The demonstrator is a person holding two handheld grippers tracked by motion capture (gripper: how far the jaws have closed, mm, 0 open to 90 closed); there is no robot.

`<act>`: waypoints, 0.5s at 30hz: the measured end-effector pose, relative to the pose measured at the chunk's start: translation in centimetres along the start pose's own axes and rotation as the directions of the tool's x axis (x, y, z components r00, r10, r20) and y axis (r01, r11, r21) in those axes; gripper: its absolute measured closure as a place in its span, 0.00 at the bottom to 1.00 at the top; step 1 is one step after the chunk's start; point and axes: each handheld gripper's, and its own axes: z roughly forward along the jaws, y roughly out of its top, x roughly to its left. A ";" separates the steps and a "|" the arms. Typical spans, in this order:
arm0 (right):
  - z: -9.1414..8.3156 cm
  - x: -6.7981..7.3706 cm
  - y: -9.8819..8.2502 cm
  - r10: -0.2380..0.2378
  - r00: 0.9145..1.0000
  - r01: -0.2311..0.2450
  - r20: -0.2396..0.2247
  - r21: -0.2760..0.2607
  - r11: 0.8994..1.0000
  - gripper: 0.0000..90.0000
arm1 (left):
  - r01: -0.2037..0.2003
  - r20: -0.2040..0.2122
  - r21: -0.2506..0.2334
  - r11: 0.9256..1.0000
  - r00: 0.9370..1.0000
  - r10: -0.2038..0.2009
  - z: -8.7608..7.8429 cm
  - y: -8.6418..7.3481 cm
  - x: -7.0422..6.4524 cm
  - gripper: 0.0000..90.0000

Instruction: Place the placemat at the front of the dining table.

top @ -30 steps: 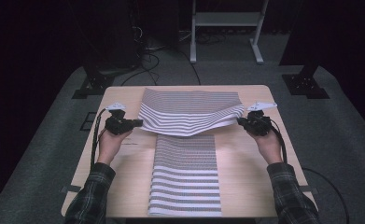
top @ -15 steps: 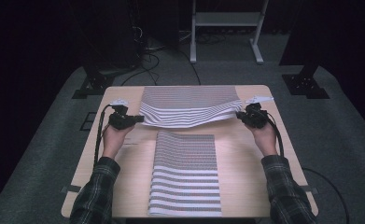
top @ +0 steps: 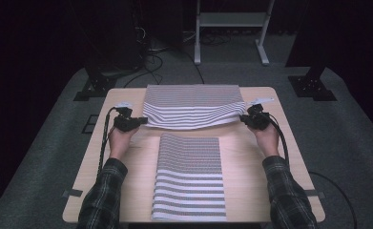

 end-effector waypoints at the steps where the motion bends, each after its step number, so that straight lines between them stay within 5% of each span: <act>1: 0.1 0.0 -0.1 0.001 1.000 -0.001 -0.001 0.006 1.000 0.97 | 0.002 -0.002 0.004 1.000 1.000 -0.002 0.1 -0.1 0.1 0.99; 15: 1.4 -0.2 -1.2 -0.010 1.000 0.009 0.016 0.076 0.997 0.94 | -0.016 -0.034 0.058 0.998 0.999 0.018 0.8 -0.7 -0.1 0.95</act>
